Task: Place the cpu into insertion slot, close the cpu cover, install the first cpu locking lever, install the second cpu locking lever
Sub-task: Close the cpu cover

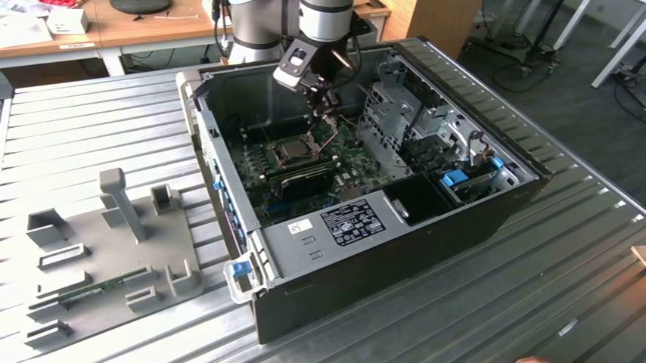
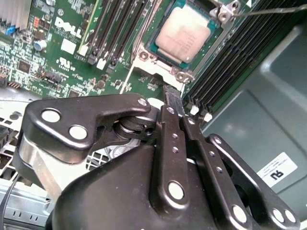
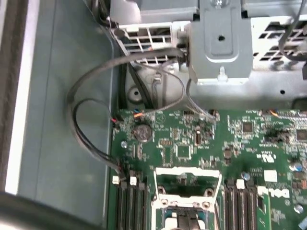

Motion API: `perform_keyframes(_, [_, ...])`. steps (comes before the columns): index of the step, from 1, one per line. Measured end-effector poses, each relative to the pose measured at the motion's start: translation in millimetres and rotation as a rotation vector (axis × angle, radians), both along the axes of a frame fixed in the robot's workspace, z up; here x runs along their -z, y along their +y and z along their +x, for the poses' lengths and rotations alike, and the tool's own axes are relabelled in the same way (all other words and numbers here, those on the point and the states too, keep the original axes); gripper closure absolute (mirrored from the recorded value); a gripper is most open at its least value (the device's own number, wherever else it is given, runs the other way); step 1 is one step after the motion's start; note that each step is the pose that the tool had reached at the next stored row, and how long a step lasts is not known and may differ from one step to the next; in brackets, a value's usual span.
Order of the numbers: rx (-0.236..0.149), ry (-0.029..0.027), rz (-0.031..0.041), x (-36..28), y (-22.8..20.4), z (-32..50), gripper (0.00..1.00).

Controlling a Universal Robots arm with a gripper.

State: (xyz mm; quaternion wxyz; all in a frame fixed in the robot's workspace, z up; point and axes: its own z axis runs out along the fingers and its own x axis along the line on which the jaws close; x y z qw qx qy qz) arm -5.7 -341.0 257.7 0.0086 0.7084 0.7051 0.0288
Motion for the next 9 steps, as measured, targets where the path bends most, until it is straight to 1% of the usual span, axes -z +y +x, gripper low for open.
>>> perform_keyframes(9, [0.0, 0.0, -0.0002, 0.0, 0.0, 13.8, 0.9])
